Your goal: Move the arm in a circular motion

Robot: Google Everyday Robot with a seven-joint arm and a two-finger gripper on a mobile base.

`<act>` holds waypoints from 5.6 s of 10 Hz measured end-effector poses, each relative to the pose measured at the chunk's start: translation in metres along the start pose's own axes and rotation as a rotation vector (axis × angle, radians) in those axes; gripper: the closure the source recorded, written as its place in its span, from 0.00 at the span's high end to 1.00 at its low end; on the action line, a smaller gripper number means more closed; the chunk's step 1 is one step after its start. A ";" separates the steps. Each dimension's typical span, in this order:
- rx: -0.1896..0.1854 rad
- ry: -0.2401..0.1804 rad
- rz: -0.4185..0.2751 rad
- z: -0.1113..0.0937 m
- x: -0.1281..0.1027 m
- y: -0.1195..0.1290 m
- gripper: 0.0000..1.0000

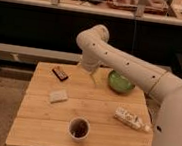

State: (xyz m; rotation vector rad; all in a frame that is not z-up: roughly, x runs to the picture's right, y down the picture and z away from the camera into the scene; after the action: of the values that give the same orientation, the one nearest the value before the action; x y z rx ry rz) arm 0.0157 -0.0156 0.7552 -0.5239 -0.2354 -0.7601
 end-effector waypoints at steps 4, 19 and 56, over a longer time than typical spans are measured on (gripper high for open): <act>-0.053 0.063 0.213 -0.011 0.079 0.077 0.80; -0.086 -0.179 0.049 -0.004 -0.147 0.131 0.80; 0.045 -0.073 0.014 0.018 -0.046 0.015 0.80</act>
State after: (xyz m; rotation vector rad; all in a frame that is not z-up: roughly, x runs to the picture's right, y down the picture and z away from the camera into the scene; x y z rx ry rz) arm -0.0062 0.0309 0.7474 -0.5107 -0.3160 -0.7216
